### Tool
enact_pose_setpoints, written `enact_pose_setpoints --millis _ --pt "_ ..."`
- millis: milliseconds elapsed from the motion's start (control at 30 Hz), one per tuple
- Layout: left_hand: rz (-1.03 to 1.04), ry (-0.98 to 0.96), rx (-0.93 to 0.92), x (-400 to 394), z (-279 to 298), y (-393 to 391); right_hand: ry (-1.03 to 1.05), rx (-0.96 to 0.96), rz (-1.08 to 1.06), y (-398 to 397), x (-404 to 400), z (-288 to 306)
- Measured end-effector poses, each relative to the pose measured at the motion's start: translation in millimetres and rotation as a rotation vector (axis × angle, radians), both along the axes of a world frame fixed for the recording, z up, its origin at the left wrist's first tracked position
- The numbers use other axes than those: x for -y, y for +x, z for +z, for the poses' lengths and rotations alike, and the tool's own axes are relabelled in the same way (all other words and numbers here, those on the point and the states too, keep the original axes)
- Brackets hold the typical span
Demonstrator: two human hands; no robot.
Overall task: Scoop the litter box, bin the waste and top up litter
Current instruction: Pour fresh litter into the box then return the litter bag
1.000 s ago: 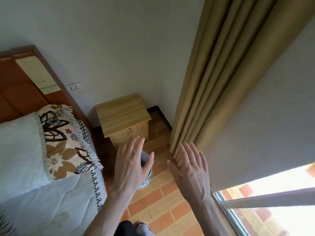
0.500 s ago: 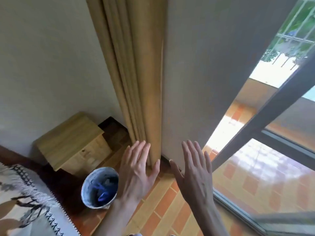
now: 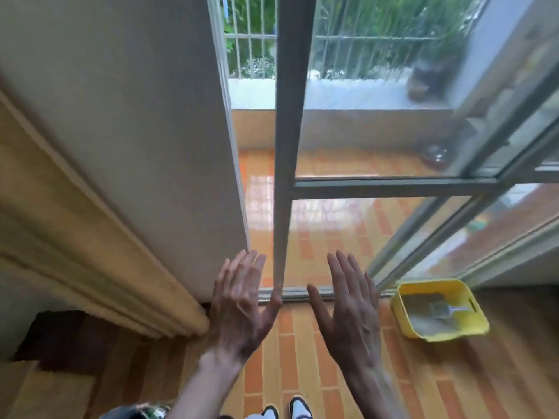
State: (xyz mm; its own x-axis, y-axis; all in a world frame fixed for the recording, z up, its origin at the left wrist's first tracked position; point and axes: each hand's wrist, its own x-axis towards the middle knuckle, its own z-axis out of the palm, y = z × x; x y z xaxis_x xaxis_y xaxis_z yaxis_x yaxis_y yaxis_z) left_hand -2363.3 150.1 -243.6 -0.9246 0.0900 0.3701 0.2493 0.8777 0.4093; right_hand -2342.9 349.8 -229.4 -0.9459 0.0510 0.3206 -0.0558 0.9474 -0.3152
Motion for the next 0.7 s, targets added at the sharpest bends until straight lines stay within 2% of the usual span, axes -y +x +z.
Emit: enact_pose_setpoints --millis 433,700 --pt "-0.629 0.034 -0.038 -130 -5 -14 0.016 -0.004 -0.660 117 -84 -3" --pt "-0.907 0.012 -0.024 -243 -3 4 0.027 -0.027 -1.038 188 -153 2"
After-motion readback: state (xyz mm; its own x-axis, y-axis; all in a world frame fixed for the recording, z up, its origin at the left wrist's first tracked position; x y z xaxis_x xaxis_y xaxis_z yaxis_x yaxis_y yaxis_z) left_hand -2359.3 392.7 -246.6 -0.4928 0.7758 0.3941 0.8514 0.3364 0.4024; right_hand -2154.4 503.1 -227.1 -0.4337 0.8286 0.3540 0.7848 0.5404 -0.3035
